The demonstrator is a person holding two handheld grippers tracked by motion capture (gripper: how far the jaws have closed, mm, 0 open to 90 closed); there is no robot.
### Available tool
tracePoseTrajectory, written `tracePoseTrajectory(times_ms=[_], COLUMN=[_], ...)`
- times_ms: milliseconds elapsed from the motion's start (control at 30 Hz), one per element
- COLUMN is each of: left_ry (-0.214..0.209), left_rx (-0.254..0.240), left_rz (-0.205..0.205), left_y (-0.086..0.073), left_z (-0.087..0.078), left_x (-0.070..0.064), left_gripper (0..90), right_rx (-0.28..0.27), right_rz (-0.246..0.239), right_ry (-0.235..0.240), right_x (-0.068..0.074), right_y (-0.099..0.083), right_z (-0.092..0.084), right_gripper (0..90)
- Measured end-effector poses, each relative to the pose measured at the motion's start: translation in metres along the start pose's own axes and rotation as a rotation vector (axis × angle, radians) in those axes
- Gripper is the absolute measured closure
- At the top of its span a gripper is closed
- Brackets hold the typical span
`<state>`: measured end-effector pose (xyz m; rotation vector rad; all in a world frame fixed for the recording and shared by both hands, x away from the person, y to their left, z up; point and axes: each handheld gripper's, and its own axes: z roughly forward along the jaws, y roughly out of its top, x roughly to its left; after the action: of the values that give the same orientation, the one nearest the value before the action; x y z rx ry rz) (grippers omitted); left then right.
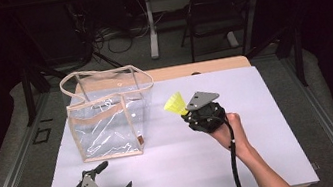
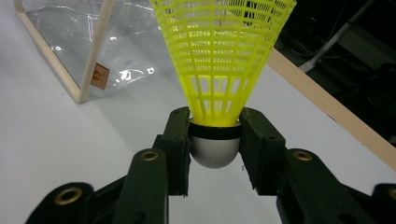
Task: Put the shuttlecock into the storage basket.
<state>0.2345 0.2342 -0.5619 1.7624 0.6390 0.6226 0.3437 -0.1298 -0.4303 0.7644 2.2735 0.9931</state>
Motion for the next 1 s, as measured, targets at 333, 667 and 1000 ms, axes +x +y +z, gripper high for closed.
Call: tracePoseTrajectory(times_ms=[333,667,1000], left_ry=[0.0,-0.001,-0.001], left_rx=[0.001,0.0,0.0], left_rz=[0.0,0.001,0.0], left_y=[0.0,0.0,0.0], left_z=[0.0,0.0,0.0], left_x=[0.0,0.0,0.0], left_gripper=[0.0,0.0,0.0], right_rx=[-0.011,-0.011,-0.023], right_rz=[0.003,0.01,0.008], right_ry=[0.001,0.001,-0.006], right_x=[-0.002,-0.005,-0.007], right_y=[0.006,0.01,0.019], right_z=[0.002,0.006,0.008], right_gripper=[64.8,64.8,64.8])
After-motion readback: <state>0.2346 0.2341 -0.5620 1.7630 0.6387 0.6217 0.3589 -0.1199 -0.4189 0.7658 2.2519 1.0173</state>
